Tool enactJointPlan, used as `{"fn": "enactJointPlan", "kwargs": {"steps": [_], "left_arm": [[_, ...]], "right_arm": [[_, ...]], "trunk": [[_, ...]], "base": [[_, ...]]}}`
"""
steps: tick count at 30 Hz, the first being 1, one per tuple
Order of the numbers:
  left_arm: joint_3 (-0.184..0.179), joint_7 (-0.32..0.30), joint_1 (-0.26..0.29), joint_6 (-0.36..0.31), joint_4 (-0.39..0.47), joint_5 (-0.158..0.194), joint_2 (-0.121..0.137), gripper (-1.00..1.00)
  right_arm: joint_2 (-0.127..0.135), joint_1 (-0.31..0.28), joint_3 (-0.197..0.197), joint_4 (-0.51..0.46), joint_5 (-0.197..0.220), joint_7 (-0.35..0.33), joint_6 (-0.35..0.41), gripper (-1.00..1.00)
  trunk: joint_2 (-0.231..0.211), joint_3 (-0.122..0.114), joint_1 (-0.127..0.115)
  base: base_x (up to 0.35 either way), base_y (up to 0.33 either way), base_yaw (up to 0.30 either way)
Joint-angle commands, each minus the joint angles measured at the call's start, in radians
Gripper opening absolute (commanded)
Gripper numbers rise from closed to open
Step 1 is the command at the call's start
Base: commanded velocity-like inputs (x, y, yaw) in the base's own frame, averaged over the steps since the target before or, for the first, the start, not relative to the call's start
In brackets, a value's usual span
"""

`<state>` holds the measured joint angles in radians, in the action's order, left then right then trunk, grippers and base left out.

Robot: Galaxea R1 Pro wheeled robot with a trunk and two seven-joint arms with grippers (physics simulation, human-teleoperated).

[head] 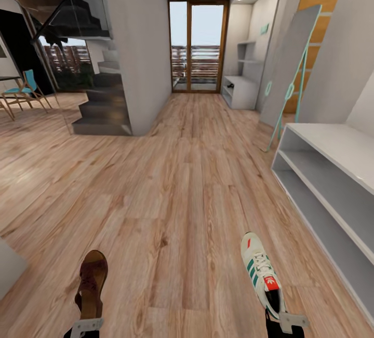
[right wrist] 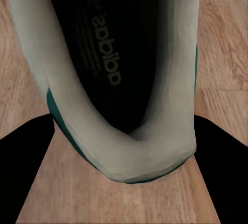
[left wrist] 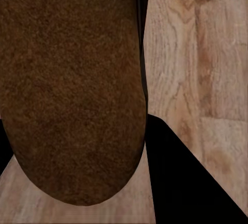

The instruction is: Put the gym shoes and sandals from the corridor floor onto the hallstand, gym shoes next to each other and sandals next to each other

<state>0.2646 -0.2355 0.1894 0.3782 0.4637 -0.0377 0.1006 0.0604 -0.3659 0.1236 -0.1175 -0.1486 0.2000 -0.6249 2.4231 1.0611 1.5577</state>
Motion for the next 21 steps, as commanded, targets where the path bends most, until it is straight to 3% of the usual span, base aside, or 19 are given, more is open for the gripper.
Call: {"fn": "enactJointPlan", "kwargs": {"steps": [1, 21], "left_arm": [[0.009, -0.008, 0.001, 0.002, 0.0, -0.007, -0.001, -1.0], [0.01, -0.007, 0.001, 0.002, 0.0, -0.007, -0.001, -1.0]], "right_arm": [[0.0, -0.001, 0.007, 0.001, -0.011, 0.004, -0.002, -1.0], [-0.002, -0.001, 0.007, 0.0, -0.011, 0.004, -0.002, -1.0]], "trunk": [[0.0, 0.001, 0.0], [0.0, 0.001, 0.0]], "base": [[0.336, 0.0, 0.0], [0.336, 0.0, 0.0]]}}
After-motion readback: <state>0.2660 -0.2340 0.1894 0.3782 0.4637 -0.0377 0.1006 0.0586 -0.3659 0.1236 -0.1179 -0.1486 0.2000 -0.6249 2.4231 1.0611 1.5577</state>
